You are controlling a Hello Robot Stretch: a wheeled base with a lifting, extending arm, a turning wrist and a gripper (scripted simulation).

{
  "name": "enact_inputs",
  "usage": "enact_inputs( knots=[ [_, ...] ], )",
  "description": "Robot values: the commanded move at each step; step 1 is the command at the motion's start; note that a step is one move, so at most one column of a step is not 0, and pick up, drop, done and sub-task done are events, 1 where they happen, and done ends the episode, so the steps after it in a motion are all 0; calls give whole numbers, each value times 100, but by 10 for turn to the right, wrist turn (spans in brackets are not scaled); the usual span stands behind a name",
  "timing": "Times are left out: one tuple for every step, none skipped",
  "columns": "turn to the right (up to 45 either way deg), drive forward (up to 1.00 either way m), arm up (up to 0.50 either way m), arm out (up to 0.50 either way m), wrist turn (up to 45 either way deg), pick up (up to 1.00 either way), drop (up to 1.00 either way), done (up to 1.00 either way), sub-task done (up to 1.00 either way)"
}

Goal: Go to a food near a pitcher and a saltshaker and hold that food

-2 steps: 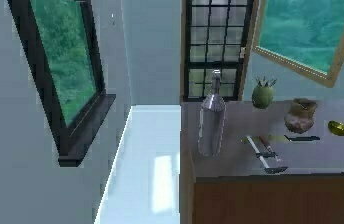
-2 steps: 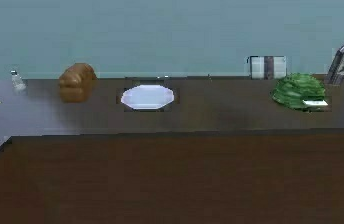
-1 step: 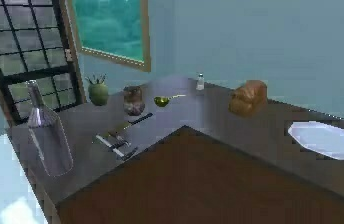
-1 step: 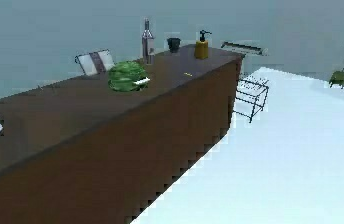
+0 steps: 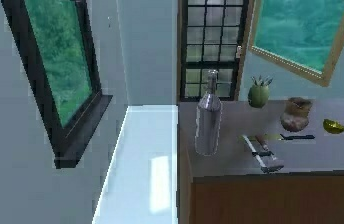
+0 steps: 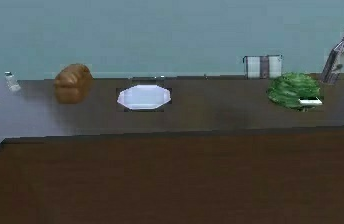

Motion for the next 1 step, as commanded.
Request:
enact_inputs(
  knots=[
    [-210, 0, 0, 0, 0, 0, 0, 0, 0]
  ],
)
